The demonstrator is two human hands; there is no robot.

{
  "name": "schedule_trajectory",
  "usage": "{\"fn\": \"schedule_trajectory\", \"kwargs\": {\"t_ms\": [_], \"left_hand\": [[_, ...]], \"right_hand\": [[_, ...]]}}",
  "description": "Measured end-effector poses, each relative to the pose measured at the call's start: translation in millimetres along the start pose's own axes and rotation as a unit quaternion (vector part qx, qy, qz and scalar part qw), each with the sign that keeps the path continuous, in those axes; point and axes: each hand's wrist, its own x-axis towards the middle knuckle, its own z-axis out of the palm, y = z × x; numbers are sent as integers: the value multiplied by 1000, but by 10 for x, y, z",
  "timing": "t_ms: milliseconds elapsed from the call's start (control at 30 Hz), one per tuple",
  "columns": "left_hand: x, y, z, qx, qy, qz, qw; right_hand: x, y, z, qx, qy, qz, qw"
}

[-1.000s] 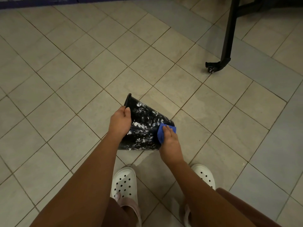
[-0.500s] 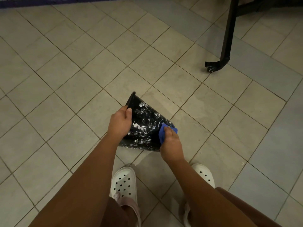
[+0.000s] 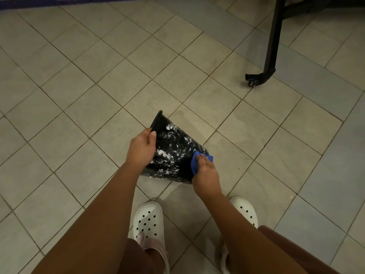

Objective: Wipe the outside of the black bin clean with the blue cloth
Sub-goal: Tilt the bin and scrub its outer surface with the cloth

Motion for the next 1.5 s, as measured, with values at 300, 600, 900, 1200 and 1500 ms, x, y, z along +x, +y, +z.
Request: {"fn": "schedule_trajectory", "kwargs": {"t_ms": [300, 600, 900, 1200, 1500], "left_hand": [[11, -1, 15, 9, 2, 17, 1000], [26, -66, -14, 1, -17, 27, 999], [39, -142, -26, 10, -10, 25, 1000], [3, -116, -11, 0, 8, 16, 1000], [-23, -95, -45, -27, 5, 5, 1000]], "right_hand": [[115, -92, -91, -47, -26, -7, 999], [88, -169, -70, -37, -28, -69, 997], [32, -173, -21, -42, -19, -40, 998], [85, -145, -56, -51, -26, 36, 998], [121, -21, -30, 5, -23, -7, 1000]]}}
